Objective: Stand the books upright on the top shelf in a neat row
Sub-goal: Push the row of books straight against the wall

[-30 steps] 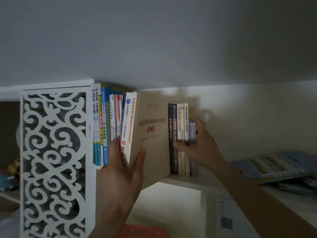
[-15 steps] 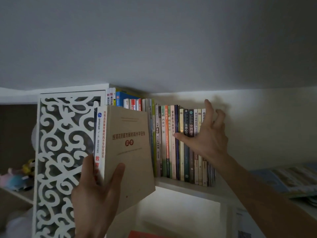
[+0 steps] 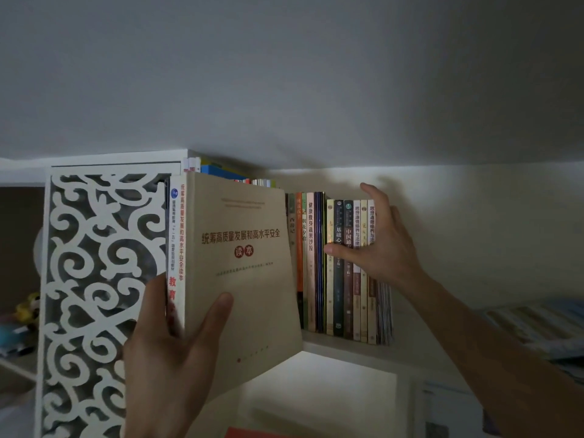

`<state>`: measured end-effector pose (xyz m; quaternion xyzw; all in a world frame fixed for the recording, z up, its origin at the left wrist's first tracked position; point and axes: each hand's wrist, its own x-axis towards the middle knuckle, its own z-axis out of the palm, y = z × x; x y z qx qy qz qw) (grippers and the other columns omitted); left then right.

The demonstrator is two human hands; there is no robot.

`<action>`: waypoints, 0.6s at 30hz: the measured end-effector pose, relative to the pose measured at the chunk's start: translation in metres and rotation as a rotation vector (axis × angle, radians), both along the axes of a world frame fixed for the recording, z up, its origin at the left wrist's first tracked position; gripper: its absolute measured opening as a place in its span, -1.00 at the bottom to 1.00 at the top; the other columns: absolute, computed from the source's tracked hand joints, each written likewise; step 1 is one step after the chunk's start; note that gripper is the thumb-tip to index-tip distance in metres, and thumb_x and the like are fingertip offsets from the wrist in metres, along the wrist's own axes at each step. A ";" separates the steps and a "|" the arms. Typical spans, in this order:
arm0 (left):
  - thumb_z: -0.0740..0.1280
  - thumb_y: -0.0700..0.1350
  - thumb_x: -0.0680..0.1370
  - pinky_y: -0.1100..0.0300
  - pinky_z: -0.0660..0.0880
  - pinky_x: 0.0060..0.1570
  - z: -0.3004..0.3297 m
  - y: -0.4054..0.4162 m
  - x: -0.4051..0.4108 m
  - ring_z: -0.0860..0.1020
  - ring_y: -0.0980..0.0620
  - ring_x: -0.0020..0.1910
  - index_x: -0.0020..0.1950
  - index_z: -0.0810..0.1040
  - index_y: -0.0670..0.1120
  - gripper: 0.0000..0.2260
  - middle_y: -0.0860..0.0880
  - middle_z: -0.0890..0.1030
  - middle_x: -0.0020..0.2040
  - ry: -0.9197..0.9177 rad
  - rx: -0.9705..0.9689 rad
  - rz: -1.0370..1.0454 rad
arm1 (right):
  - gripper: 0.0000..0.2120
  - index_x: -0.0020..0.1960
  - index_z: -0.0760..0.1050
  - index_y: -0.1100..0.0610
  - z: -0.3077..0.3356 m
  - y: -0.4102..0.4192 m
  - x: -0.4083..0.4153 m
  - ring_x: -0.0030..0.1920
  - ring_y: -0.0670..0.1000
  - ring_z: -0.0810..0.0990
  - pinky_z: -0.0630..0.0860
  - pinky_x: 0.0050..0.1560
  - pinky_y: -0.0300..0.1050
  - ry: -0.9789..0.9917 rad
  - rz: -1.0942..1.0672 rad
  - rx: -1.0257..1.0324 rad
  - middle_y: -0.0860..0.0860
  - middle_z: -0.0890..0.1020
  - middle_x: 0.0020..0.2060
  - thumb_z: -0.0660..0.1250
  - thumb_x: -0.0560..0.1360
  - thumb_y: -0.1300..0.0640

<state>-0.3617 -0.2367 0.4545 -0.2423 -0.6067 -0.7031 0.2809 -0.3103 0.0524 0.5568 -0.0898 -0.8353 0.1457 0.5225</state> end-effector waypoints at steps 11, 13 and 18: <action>0.54 0.01 0.47 0.13 0.53 -0.11 0.000 0.002 0.006 0.60 0.41 -0.13 0.05 0.48 0.27 -0.70 0.45 0.62 -0.07 0.000 0.060 -0.036 | 0.31 0.62 -0.11 0.02 -0.019 -0.023 -0.011 0.43 0.26 0.33 0.53 0.17 0.23 0.170 -0.361 -0.039 0.18 0.23 0.52 0.64 0.14 -0.22; 0.54 0.02 0.46 0.11 0.55 -0.09 -0.002 0.005 0.009 0.62 0.36 -0.12 0.08 0.49 0.23 -0.69 0.41 0.64 -0.06 0.006 0.076 -0.038 | 0.38 0.64 -0.12 0.07 -0.033 -0.029 -0.015 0.42 0.31 0.32 0.56 0.13 0.26 0.180 -0.468 0.007 0.24 0.16 0.53 0.65 0.11 -0.27; 0.54 -0.01 0.47 0.20 0.56 -0.10 0.005 0.014 0.019 0.64 0.33 -0.09 0.14 0.53 0.15 -0.69 0.37 0.66 -0.02 0.036 0.079 -0.108 | 0.38 0.64 -0.23 0.02 -0.038 -0.025 -0.012 0.03 0.15 0.55 0.54 -0.20 0.00 0.123 -0.405 0.006 0.15 0.37 0.29 0.65 0.16 -0.20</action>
